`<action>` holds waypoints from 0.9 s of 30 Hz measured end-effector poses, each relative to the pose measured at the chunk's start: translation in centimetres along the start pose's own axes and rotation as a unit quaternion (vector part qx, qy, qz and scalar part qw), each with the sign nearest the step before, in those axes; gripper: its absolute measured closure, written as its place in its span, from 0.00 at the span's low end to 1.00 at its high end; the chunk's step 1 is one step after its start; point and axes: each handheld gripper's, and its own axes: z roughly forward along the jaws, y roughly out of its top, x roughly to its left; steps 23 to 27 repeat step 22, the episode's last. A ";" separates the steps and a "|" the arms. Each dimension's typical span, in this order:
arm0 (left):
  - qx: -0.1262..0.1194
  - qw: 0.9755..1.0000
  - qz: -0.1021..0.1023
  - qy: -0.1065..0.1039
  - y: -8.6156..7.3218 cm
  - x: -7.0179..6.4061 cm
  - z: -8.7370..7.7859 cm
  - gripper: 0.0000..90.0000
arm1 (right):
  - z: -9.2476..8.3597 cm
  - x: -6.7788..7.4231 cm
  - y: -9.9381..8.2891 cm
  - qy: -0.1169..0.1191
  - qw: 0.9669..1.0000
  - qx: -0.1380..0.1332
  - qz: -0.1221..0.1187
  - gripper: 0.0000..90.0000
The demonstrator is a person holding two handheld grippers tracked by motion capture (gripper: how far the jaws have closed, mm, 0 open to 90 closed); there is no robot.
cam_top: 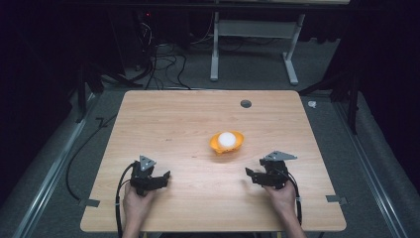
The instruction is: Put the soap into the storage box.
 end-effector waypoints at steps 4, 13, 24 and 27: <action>0.000 1.000 0.000 0.000 0.0 0.0 0.0 0.22 | 0.2 0.2 -0.1 -0.005 1.000 0.005 -0.003 0.33; 0.000 1.000 0.000 0.000 0.0 0.0 0.0 0.22 | 1.5 0.5 -0.7 -0.012 0.999 0.035 -0.019 0.30; 0.000 1.000 0.000 0.000 0.0 0.0 0.0 0.22 | 2.0 0.9 -1.1 -0.031 0.998 0.026 -0.049 0.28; 0.000 1.000 0.000 0.000 0.0 0.0 0.0 0.22 | 2.0 0.9 -1.1 -0.031 0.998 0.026 -0.049 0.28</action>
